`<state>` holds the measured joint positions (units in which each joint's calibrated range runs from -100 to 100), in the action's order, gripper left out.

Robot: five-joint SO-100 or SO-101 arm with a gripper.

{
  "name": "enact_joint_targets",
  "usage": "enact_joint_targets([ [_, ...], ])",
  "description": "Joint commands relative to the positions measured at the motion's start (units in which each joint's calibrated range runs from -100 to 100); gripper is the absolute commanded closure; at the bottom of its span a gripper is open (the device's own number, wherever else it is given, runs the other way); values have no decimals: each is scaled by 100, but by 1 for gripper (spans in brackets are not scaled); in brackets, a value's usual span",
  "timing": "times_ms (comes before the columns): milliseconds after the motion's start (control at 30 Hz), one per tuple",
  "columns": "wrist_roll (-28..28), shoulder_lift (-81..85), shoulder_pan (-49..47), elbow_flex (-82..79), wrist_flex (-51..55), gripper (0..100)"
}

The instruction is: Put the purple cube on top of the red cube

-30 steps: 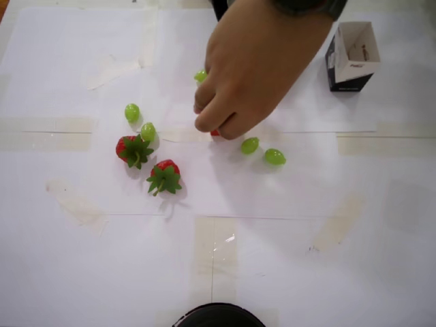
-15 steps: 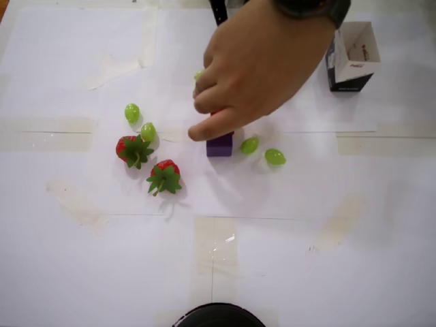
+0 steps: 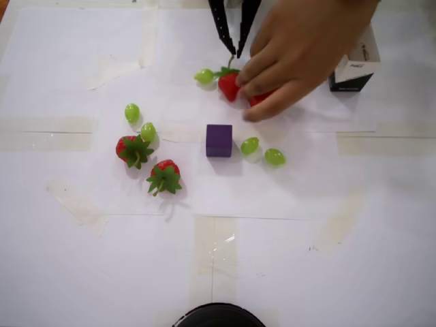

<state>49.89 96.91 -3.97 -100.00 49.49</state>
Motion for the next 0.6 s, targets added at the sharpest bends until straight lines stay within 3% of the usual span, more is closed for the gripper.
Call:
enact_joint_targets([
  [0, -24, 68, 15, 0, 76, 100],
  [567, -210, 68, 73, 64, 337, 100],
])
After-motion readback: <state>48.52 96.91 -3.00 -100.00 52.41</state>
